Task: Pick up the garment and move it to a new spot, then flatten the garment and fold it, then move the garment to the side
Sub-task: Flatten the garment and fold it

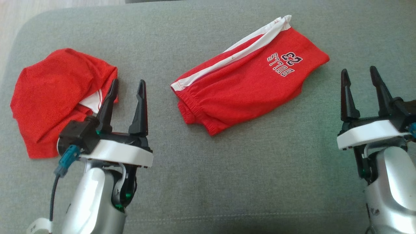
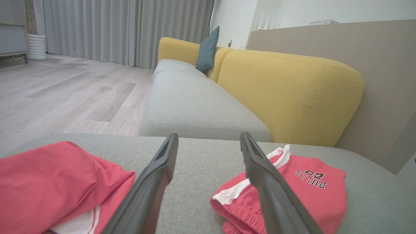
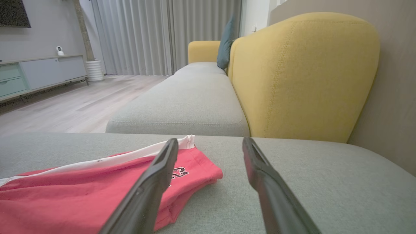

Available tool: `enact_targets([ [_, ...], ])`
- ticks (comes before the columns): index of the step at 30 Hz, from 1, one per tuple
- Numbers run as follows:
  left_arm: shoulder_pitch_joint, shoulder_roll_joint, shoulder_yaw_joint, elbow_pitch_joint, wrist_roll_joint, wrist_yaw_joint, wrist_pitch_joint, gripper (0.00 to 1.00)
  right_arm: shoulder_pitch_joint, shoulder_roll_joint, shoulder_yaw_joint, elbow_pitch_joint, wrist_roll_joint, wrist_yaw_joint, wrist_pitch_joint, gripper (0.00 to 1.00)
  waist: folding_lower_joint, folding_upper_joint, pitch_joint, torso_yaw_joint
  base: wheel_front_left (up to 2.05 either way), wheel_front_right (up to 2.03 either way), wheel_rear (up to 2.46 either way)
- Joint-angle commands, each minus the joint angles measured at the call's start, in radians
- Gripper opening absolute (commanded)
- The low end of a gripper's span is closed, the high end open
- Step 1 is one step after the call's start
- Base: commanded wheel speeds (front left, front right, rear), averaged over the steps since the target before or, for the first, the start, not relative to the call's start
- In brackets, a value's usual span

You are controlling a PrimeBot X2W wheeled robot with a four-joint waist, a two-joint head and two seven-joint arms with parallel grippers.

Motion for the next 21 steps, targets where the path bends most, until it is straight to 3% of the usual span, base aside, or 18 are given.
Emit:
enact_targets([
  [1,-0.027,0.004,0.04,-0.041,0.009,-0.007,-0.005,1.0,-0.019,0.006,0.013,-0.044,-0.007,0.003,0.002,1.0,0.0001,0.0,0.004,0.002,0.0,0.0,0.0],
  [6,-0.037,0.003,0.034,-0.05,0.018,-0.018,-0.005,1.0,0.0,0.045,-0.027,-0.086,0.005,0.003,0.051,1.0,0.0001,0.0,0.032,0.015,0.0,0.0,0.0],
  [12,-0.056,0.003,0.01,-0.05,0.009,-0.021,-0.005,1.0,-0.041,0.096,-0.1,-0.069,0.152,0.003,0.159,1.0,0.0001,0.0,0.082,0.052,0.0,0.0,0.0],
  [18,-0.084,0.003,-0.019,-0.048,-0.01,-0.014,-0.005,1.0,-0.147,0.109,-0.178,0.047,0.361,0.003,0.315,1.0,0.0001,0.0,0.145,0.116,0.0,0.0,0.0],
  [21,-0.094,0.003,-0.028,-0.048,-0.018,-0.01,-0.005,1.0,-0.199,0.109,-0.204,0.123,0.411,0.003,0.355,1.0,0.0001,0.0,0.165,0.145,0.0,0.0,0.0],
])
